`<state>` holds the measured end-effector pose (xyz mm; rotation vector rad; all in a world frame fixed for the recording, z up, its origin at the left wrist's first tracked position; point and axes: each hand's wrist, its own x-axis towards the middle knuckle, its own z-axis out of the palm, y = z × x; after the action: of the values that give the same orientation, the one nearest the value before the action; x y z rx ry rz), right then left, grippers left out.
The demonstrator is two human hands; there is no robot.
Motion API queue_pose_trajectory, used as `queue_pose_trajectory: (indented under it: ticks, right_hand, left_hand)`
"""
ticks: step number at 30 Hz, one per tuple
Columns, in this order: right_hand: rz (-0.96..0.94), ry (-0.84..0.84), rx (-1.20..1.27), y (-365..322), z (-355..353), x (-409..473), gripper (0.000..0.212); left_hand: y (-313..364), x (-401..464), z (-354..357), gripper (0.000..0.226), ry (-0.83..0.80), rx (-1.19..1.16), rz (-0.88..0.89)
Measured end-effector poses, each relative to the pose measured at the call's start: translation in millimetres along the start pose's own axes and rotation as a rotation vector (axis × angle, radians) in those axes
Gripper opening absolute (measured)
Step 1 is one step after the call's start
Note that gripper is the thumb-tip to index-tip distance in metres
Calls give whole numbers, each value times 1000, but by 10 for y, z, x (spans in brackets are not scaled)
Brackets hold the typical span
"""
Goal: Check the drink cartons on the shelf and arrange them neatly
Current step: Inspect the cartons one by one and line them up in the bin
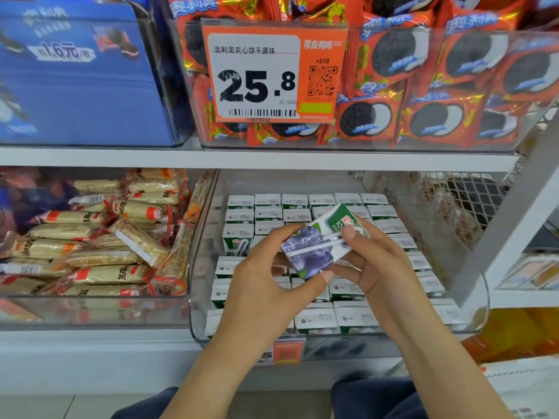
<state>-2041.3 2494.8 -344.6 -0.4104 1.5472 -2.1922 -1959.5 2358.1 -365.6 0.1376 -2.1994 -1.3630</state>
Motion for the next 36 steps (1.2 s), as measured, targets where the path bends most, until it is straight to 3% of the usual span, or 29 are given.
queue_pose_trajectory:
  ticks: [6, 14, 20, 30, 36]
  right_hand:
    - [-3, 58, 36, 6, 0, 0, 54]
    - [-26, 61, 22, 6, 19, -13, 48]
    - [-89, 9, 2, 19, 34, -40, 30]
    - [-94, -158, 102, -4, -32, -32, 41]
    - [-86, -150, 120, -3, -29, -32, 39]
  left_hand:
    - [7, 4, 22, 52, -24, 9, 18]
    - [-31, 0, 33, 57, -8, 77, 43]
    - [-78, 3, 49, 62, 51, 154, 67]
    - [-61, 2, 22, 70, 115, 187, 158]
    - [-46, 2, 19, 70, 123, 185, 161]
